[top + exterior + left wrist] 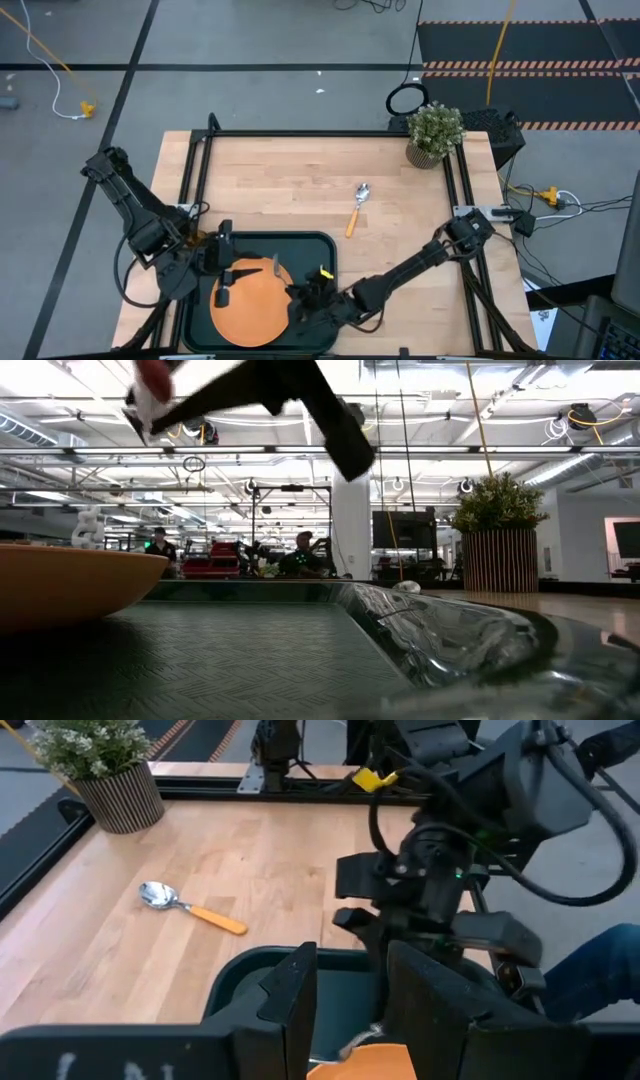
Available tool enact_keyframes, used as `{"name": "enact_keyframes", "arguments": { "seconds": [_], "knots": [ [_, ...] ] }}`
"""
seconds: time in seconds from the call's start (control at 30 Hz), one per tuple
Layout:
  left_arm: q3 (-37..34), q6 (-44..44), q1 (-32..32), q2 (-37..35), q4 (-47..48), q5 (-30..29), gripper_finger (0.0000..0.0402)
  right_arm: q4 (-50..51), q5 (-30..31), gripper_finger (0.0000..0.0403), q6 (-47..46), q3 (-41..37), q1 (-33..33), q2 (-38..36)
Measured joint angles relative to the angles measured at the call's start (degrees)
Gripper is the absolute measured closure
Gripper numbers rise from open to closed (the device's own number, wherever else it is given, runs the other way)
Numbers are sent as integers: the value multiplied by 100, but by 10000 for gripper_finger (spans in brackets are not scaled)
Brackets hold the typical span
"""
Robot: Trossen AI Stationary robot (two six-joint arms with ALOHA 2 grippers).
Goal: Pick and place plate/cup/fork/spoon on tray
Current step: Put the pink fork on the black tray to the right of the orange plate
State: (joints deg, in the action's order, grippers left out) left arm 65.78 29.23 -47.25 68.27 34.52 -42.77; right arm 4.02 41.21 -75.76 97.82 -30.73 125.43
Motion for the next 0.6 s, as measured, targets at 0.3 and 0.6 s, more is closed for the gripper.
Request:
{"name": "enact_keyframes", "arguments": {
  "seconds": [0.3,0.6],
  "knots": [
    [-2,-171,-36,0,-2,-90,273,1436,78,376,-1187,-29,18,-25],
    [-5,-444,-35,0,-53,-391,273,1839,269,373,-1697,-83,14,85]
  ]
}}
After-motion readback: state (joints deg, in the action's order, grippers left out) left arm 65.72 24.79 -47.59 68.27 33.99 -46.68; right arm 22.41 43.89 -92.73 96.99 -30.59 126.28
